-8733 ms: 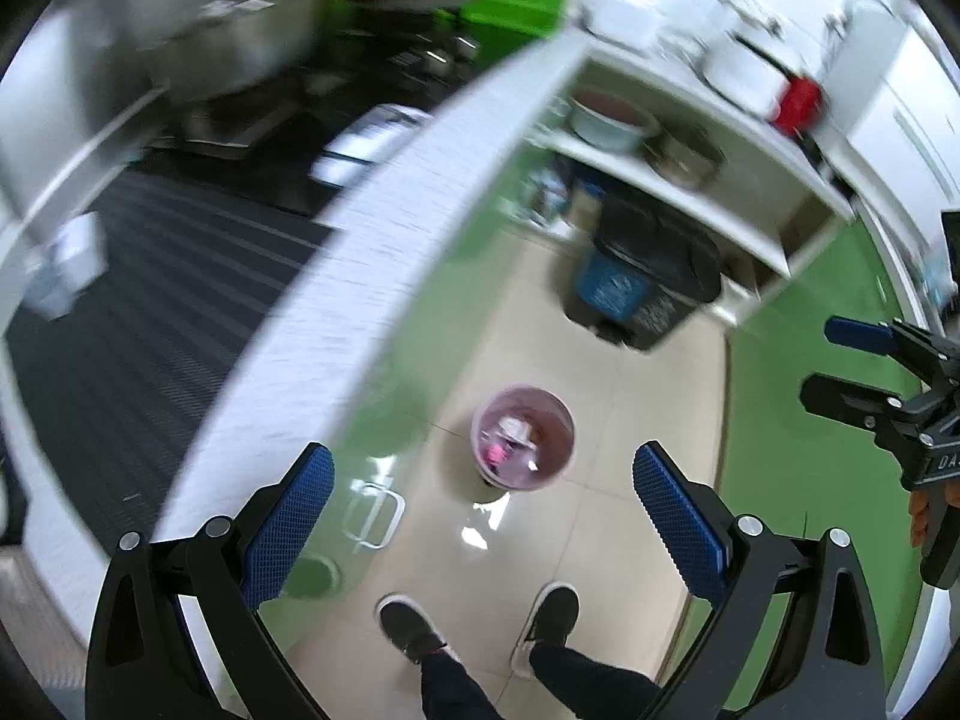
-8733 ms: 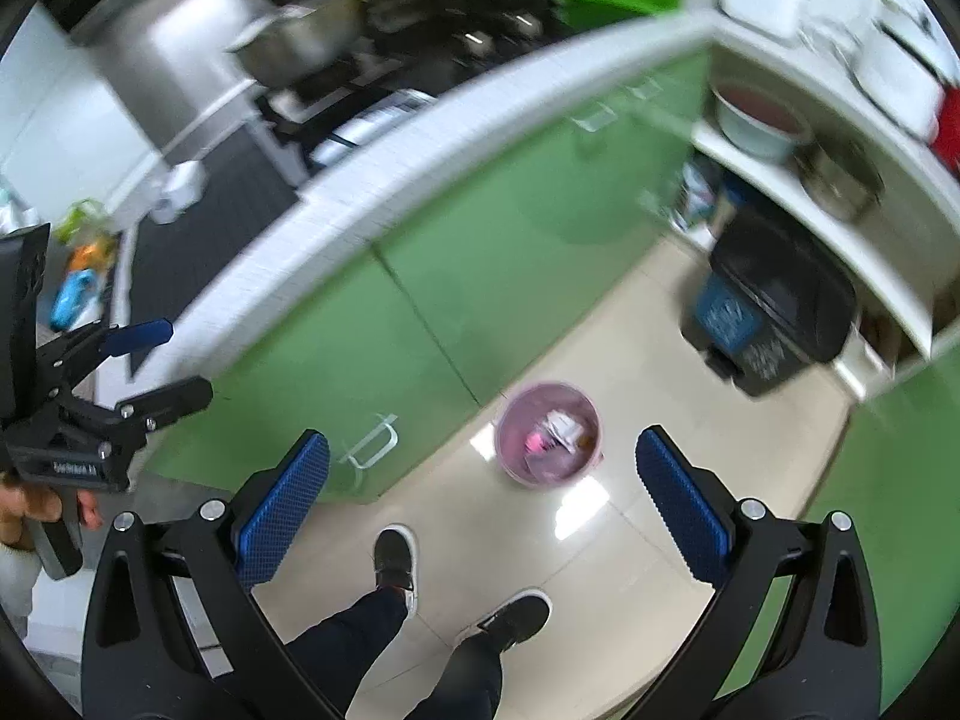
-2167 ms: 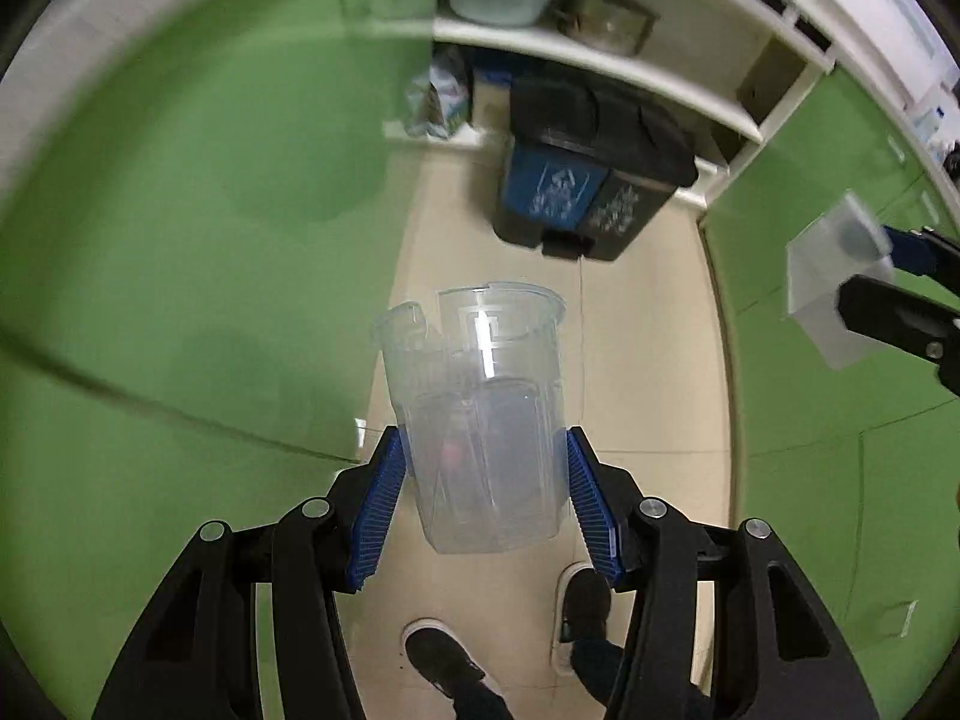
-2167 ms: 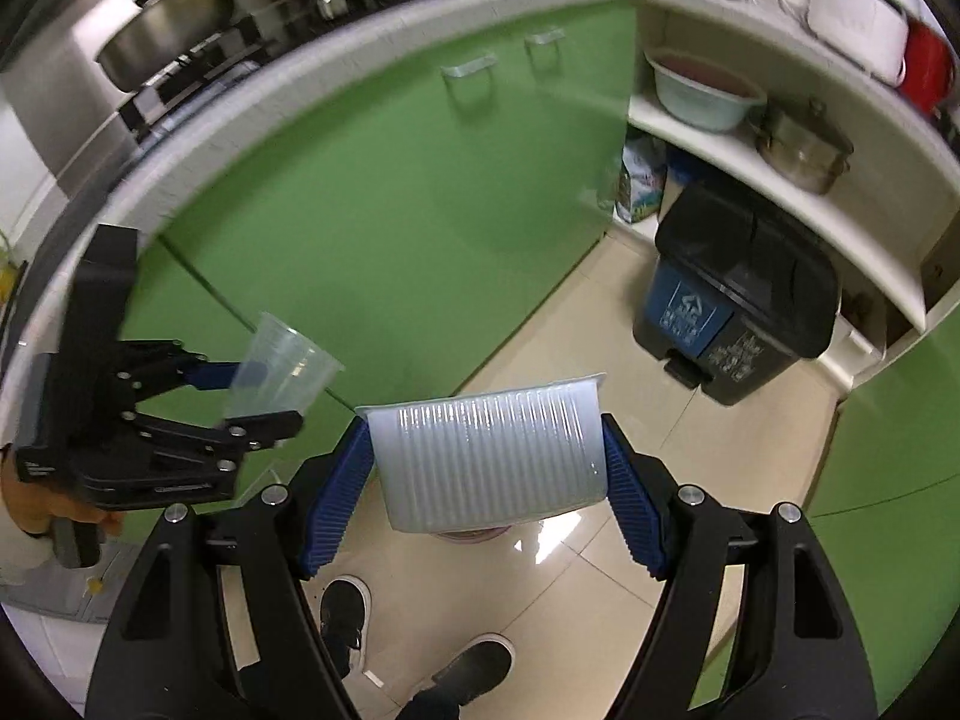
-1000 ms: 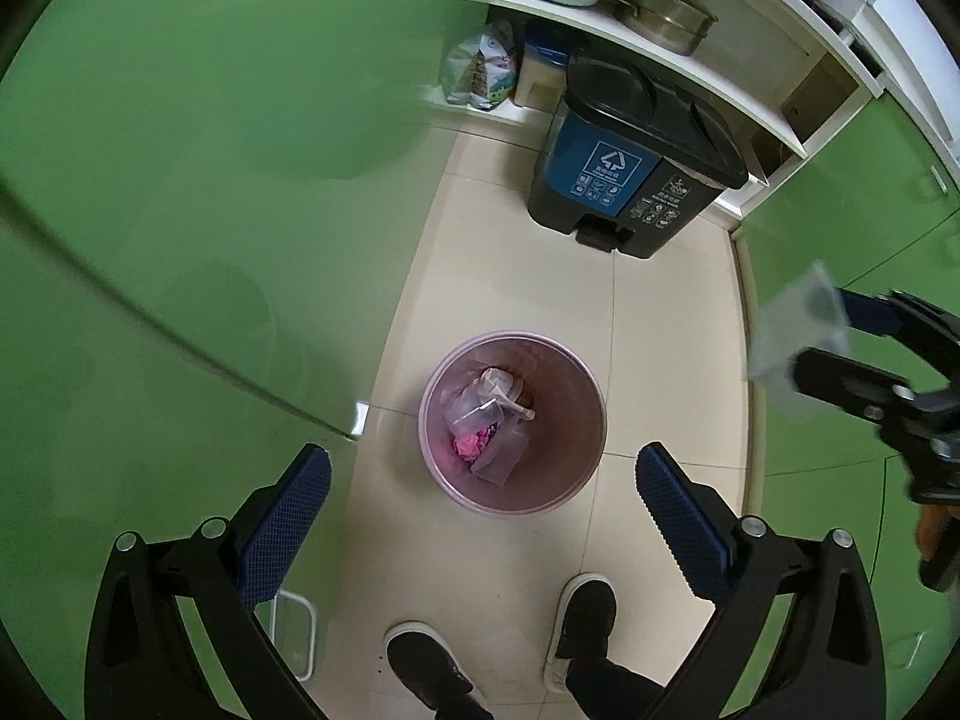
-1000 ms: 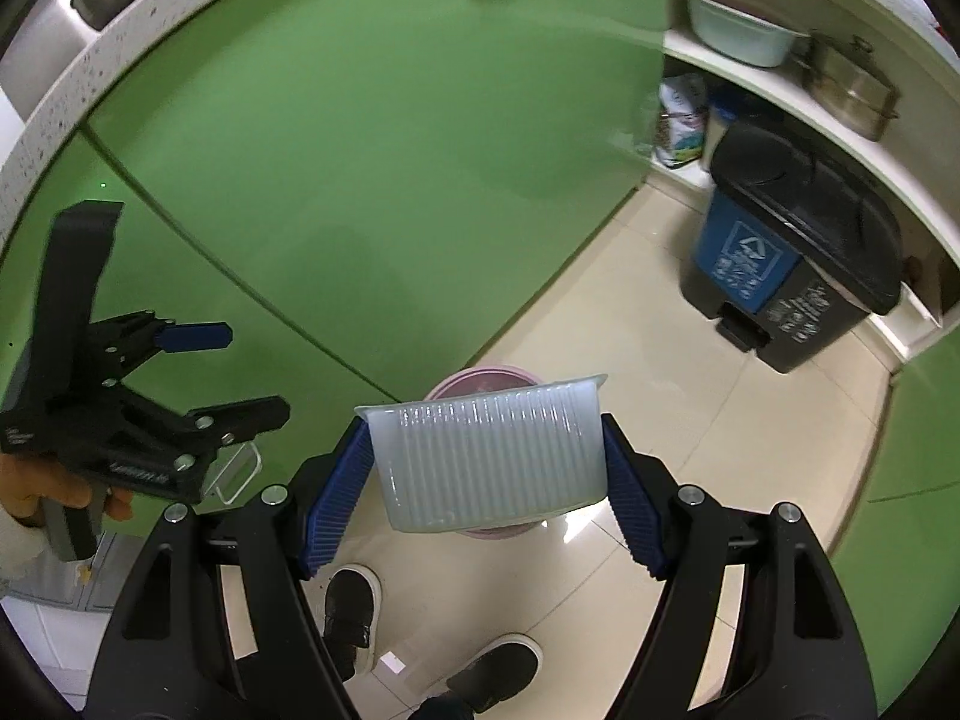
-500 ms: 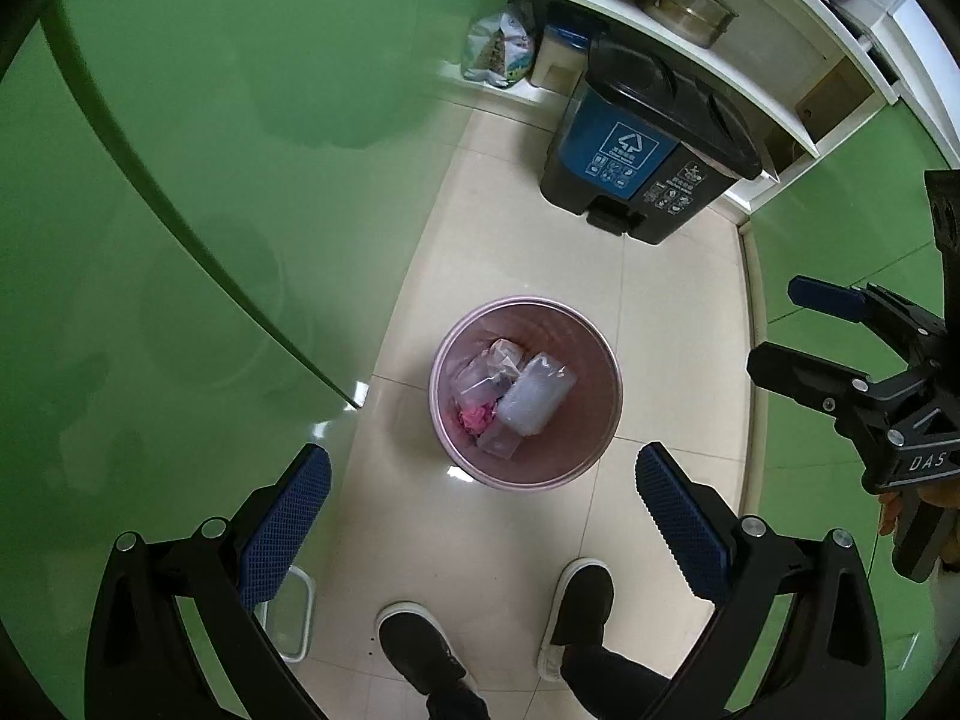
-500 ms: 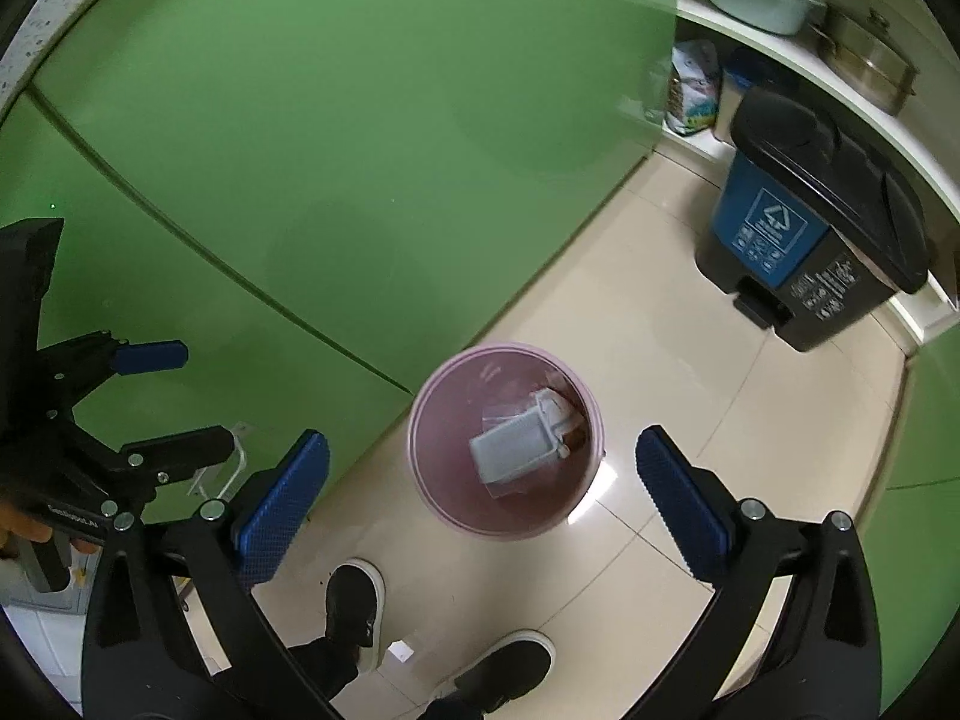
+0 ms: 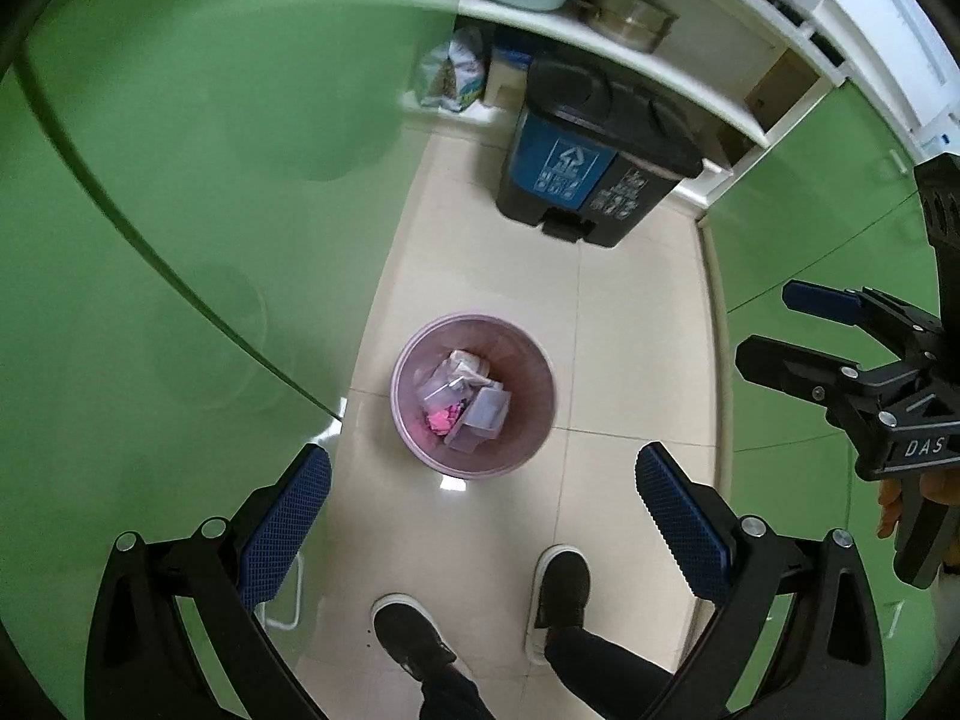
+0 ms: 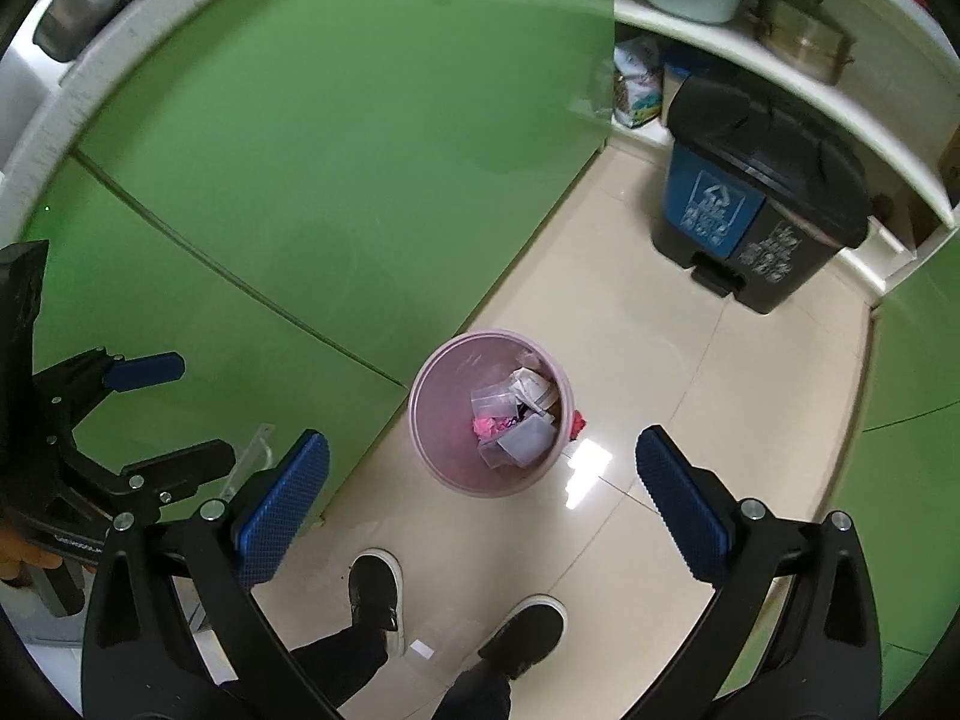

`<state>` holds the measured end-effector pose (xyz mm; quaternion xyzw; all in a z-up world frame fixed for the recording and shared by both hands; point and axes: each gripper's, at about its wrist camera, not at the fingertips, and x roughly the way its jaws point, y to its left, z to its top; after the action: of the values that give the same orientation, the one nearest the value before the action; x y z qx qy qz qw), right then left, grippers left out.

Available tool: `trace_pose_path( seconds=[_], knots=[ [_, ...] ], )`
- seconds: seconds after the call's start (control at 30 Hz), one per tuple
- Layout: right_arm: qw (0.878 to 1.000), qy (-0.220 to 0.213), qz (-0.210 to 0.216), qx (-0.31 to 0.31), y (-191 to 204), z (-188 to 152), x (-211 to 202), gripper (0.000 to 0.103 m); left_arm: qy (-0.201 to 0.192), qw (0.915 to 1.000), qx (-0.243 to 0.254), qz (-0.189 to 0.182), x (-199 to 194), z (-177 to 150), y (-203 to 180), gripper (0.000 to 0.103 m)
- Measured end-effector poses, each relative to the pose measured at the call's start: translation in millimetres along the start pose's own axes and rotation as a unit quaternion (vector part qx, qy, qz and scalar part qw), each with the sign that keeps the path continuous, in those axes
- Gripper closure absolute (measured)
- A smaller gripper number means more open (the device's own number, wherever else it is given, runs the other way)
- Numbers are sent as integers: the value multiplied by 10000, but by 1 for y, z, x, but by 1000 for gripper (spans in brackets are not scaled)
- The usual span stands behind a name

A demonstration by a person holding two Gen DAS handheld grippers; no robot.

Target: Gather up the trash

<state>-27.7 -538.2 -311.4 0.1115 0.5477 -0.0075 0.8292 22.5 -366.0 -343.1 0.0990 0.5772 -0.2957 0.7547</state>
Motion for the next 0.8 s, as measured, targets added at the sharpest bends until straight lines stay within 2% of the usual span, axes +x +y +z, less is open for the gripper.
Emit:
trace_pose_path(
  seconds=[0.2, 0.4, 0.63, 0.8],
  knots=[
    [9998, -78, -101, -166, 17, 14, -88, 3, -190, 9996, -177, 113, -93, -3, -16, 6],
    [9974, -269, -32, -673, 62, 37, -176, 3, -529, 9960, -612, 387, -190, -15, -10, 6],
    [9883, -682, 456, -1287, 141, 58, -244, 3, -1054, 9841, -1155, 843, -293, -38, 28, 6],
    [9780, -928, 777, -1697, 211, 75, -267, 3, -1320, 9732, -1480, 1164, -350, -64, 73, 6]
  ],
)
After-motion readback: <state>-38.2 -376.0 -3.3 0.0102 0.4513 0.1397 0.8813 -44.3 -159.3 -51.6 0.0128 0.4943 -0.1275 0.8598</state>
